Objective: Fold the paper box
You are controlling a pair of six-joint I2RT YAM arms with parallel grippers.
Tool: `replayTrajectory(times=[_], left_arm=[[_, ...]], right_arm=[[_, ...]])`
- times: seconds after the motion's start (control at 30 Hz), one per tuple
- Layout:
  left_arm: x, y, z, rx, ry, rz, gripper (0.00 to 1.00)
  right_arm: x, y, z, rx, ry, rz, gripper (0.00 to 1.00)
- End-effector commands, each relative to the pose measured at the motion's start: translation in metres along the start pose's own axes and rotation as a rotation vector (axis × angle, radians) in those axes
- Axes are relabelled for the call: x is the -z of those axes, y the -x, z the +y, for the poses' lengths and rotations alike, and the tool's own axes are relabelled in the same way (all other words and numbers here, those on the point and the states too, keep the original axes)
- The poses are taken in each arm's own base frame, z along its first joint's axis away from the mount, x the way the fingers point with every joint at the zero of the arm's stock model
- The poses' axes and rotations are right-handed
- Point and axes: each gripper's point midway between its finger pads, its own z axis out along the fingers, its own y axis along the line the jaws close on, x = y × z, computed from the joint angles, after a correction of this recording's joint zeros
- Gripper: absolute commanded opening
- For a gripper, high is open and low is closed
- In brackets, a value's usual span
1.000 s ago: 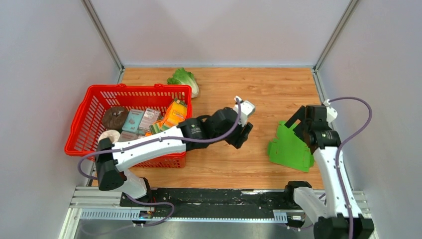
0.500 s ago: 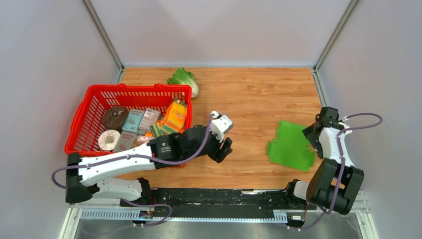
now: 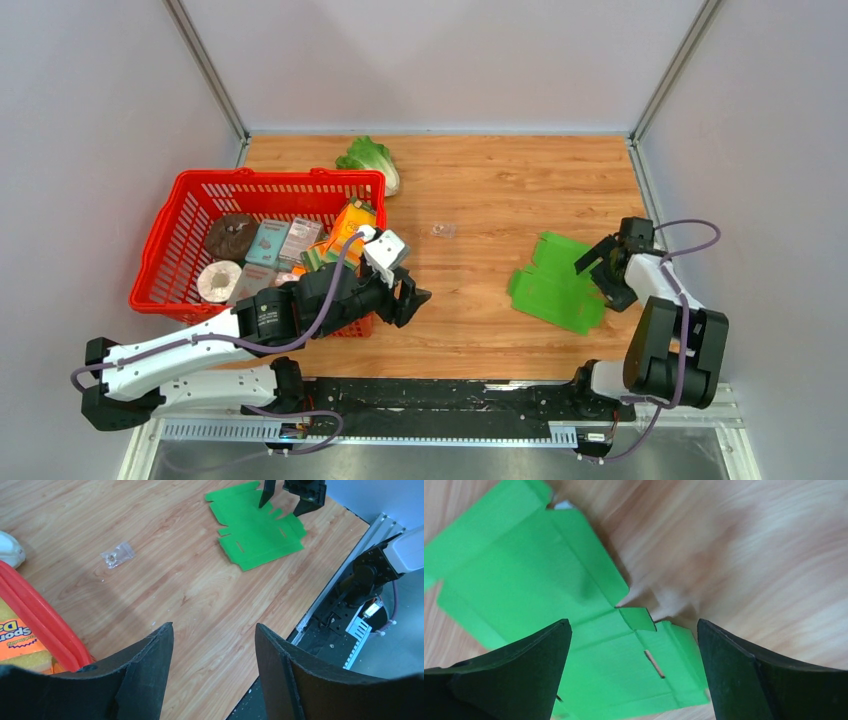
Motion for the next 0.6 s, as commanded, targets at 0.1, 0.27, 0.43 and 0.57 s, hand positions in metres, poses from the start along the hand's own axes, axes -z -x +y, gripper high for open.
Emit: replayTrajectory(times=[0.1, 0.27, 0.43, 0.57], left_arm=[[0.0, -0.001, 0.006, 0.006, 0.03, -0.001, 0.69], [-0.007, -0.005, -0.004, 0.03, -0.005, 0.009, 0.69], [-0.014, -0.005, -0.013, 0.028, -0.039, 0.032, 0.69], [-0.02, -0.009, -0.018, 0.035, -0.053, 0.053, 0.69]], right_arm=[[0.04, -0.069, 0.081, 0.1, 0.426, 0.154, 1.0], [0.084, -0.137, 0.124, 0.21, 0.676, 0.276, 1.0], [0.079, -0.132, 0.111, 0.366, 0.607, 0.206, 1.0], [0.073, -0.126, 0.103, 0.392, 0.581, 0.195, 1.0]])
